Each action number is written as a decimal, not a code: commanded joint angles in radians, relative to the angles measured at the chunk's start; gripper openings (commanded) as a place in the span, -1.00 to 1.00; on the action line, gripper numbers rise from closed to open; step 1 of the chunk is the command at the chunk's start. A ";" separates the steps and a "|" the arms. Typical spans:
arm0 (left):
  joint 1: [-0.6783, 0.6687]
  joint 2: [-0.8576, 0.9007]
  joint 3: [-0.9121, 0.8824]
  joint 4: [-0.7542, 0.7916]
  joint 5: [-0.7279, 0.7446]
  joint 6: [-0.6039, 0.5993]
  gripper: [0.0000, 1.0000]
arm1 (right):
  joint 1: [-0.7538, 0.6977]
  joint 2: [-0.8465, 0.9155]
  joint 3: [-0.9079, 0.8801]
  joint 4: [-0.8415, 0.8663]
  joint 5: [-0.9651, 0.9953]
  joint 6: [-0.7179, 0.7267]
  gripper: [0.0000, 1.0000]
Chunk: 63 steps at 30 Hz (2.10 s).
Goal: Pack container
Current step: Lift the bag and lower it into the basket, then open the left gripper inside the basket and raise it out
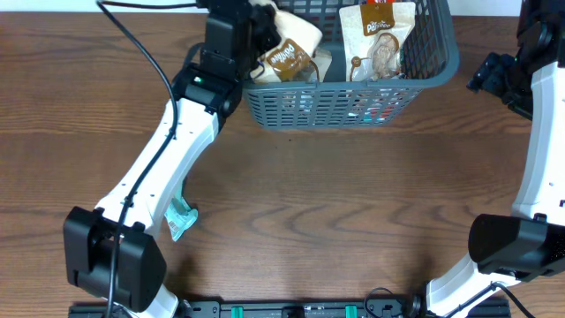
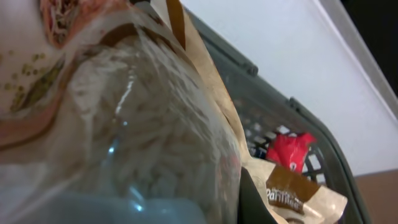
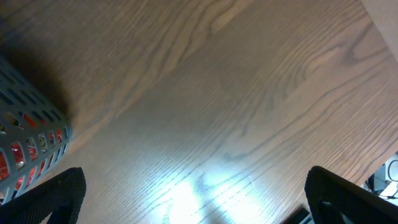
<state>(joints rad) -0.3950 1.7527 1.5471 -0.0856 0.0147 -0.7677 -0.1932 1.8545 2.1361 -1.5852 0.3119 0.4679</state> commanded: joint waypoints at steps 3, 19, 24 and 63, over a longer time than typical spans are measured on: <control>0.003 -0.007 0.015 0.003 0.000 -0.011 -0.89 | -0.009 0.003 -0.004 0.000 0.021 0.018 0.99; -0.010 -0.003 0.161 0.085 -0.088 -0.063 -0.89 | -0.009 0.003 -0.003 0.000 0.021 0.018 0.98; -0.028 0.053 0.269 0.114 -0.114 -0.092 -0.89 | -0.009 0.003 -0.003 0.000 0.021 0.018 0.99; -0.063 0.267 0.389 -0.094 -0.110 -0.266 -0.57 | -0.009 0.003 -0.003 0.000 0.021 0.018 0.98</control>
<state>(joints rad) -0.4603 2.0602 1.9060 -0.1772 -0.0822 -1.0439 -0.1932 1.8545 2.1361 -1.5852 0.3119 0.4679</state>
